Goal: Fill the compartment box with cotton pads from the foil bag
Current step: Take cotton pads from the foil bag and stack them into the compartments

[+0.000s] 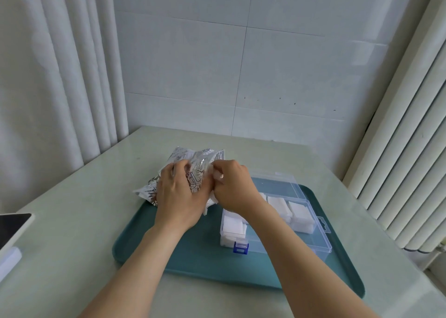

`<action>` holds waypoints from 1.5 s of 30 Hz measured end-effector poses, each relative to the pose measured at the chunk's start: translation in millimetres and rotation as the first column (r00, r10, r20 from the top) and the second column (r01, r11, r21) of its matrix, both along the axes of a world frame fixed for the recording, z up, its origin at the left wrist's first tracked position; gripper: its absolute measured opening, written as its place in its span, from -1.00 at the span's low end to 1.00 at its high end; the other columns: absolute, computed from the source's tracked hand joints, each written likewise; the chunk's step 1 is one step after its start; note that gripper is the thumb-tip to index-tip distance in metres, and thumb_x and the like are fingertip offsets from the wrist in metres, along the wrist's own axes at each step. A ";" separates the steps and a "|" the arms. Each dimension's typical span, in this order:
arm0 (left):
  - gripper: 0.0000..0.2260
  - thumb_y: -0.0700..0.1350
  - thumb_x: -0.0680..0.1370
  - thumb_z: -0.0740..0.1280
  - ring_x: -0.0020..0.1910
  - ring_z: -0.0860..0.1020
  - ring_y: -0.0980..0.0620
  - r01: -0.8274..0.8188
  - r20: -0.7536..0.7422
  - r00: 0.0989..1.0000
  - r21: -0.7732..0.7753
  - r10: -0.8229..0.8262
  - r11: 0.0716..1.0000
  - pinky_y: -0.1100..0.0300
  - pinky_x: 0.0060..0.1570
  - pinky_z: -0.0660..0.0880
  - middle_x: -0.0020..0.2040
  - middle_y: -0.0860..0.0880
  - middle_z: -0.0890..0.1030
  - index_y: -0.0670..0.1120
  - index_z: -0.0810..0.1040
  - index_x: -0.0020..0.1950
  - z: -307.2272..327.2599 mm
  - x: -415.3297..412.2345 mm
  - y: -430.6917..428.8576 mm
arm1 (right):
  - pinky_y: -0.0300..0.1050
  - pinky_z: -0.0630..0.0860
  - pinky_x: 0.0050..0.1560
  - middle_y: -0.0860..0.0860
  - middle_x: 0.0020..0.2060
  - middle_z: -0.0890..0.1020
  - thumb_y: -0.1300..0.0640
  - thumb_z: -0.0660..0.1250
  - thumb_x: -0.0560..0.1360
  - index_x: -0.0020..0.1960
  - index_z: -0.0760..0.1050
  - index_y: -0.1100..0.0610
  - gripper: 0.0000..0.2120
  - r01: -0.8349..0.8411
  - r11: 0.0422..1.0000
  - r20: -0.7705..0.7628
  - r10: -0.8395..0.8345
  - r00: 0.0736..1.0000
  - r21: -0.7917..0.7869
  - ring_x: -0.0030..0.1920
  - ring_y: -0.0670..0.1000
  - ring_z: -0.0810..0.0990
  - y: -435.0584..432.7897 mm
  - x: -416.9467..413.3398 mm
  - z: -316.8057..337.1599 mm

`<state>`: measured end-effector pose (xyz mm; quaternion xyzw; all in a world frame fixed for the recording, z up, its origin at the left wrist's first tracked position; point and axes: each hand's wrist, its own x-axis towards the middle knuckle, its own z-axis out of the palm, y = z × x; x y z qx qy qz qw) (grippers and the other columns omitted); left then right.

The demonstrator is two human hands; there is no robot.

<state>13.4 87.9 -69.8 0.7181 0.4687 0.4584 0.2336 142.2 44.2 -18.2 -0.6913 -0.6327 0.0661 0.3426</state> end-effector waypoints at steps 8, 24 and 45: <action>-0.33 0.31 0.48 0.23 0.64 0.17 -0.24 0.089 -0.176 0.983 0.176 -0.058 0.980 -0.35 0.54 0.19 0.64 -0.04 0.26 0.08 0.30 0.54 -7.5 1.0 6.9 | -0.36 0.44 -0.35 0.02 -0.32 0.63 0.14 0.48 0.55 0.20 0.65 0.14 -0.76 0.141 0.987 -0.193 -0.124 0.973 0.079 -0.34 -0.04 0.60 5.5 10.4 -2.6; -0.55 -0.17 0.62 0.39 0.58 0.22 -0.20 0.186 -0.231 0.965 0.248 -0.128 0.951 -0.31 0.45 0.37 0.60 -0.07 0.23 0.08 0.45 0.49 -5.6 0.2 -0.2 | -0.20 0.20 -0.44 0.06 -0.43 0.32 0.17 0.26 0.56 -0.17 0.54 0.39 -0.71 0.056 0.996 -0.145 -0.065 0.987 -0.069 -0.38 -0.01 0.21 -5.5 15.9 7.9; -0.69 0.08 0.53 0.25 0.64 0.15 -0.26 0.166 -0.321 0.945 0.311 -0.061 0.936 -0.42 0.56 0.03 0.59 -0.08 0.29 0.06 0.72 0.14 -4.2 7.7 -7.5 | -0.06 0.60 -0.08 0.09 -0.14 0.71 0.18 0.27 0.69 0.03 0.65 0.12 -0.82 0.097 0.994 -0.694 -0.039 0.719 0.045 -0.22 -0.04 0.67 -50.9 48.3 22.0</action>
